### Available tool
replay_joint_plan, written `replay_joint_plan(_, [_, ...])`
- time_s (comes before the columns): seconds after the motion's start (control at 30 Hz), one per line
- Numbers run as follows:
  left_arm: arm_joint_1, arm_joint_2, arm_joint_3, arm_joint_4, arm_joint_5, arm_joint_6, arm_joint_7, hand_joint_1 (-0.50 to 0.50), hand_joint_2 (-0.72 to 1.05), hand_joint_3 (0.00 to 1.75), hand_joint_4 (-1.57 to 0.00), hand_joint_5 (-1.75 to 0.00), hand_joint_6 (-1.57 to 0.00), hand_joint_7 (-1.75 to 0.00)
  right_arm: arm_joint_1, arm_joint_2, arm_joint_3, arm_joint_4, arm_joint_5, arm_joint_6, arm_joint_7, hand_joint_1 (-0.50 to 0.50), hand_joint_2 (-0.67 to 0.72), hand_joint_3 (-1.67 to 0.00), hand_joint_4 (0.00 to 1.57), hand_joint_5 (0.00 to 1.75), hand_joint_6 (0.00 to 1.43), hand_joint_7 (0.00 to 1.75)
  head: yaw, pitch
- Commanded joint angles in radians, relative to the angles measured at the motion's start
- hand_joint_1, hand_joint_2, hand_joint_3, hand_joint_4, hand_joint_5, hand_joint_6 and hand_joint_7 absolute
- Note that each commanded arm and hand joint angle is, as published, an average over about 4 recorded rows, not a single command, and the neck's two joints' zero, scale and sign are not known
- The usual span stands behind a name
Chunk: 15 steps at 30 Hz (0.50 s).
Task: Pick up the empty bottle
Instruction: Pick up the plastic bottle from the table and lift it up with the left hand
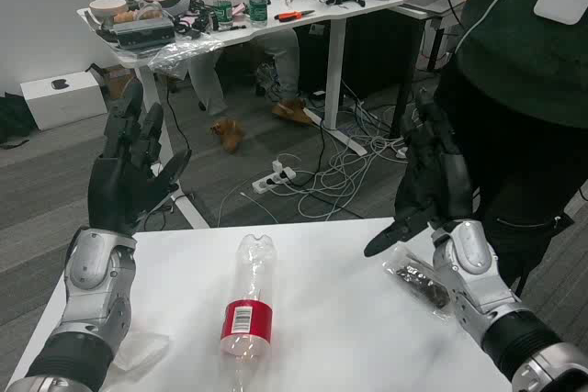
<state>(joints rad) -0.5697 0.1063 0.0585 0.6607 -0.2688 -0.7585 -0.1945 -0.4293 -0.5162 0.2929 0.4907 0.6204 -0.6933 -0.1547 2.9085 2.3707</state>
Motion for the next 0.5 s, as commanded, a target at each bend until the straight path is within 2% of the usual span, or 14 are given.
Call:
replay_joint_plan(0.03, [0.064,0.046,-0.024,-0.347,-0.135,0.183,0.214,-0.50,-0.64,0.00,-0.07,0.00,0.00,0.00,0.055,0.093,-0.390,-0.536,-0.346,0.159,-0.042,-0.42,0.53,0.00,0.00,0.00,0.00,0.00,-0.142,-0.218])
replay_joint_plan(0.07, [0.063,0.046,-0.024,-0.346,-0.135,0.183,0.214,-0.50,-0.64,0.00,-0.07,0.00,0.00,0.00,0.054,0.093,-0.390,-0.536,-0.346,0.159,-0.042,-0.42,0.53,0.00,0.00,0.00,0.00,0.00,-0.128,-0.196])
replay_joint_plan(0.1, [0.062,0.045,-0.024,-0.344,-0.135,0.183,0.214,-0.50,-0.64,0.00,-0.07,0.00,0.00,0.00,0.054,0.093,-0.390,-0.535,-0.346,0.159,-0.042,-0.42,0.53,0.00,0.00,0.00,0.00,0.00,-0.085,-0.131])
replay_joint_plan(0.5, [0.056,0.042,-0.026,-0.329,-0.135,0.183,0.214,-0.50,-0.72,0.00,-0.07,0.00,0.00,0.00,0.049,0.091,-0.388,-0.530,-0.347,0.159,-0.042,-0.42,0.53,0.00,0.00,0.00,0.00,0.00,-0.082,-0.133])
